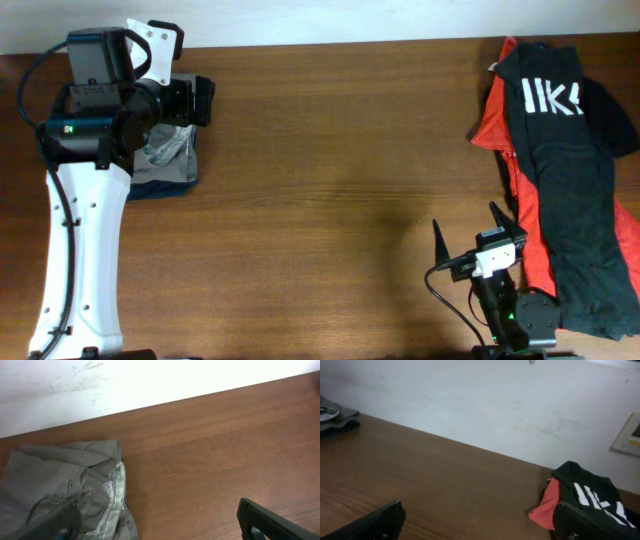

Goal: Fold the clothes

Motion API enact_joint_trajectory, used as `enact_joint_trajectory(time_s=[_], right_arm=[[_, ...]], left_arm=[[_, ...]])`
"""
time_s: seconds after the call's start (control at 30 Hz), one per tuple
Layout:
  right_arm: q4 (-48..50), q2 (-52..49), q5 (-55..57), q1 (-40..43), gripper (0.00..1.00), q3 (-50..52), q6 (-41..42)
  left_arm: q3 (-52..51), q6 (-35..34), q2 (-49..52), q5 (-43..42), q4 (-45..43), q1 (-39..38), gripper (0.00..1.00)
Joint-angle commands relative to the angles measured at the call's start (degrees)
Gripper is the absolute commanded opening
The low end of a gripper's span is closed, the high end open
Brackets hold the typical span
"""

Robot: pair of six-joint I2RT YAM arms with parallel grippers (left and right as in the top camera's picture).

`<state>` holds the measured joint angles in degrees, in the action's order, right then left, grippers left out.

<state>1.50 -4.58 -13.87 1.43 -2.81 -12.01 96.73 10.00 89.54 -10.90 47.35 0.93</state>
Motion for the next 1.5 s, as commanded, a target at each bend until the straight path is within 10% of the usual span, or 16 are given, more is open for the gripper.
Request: enact_joint_trajectory(time_s=[0.0, 1.47], right_arm=[[-1.66, 4.0, -1.6, 0.52, 0.99, 2.49, 0.44], [-5.14, 4.22, 4.2, 0.52, 0.99, 2.49, 0.42]], left_arm=[[0.04, -0.7, -1.05, -0.22, -0.11, -0.09, 0.99], [-10.19, -0.72, -10.62, 2.67, -7.78, -0.13, 0.99]])
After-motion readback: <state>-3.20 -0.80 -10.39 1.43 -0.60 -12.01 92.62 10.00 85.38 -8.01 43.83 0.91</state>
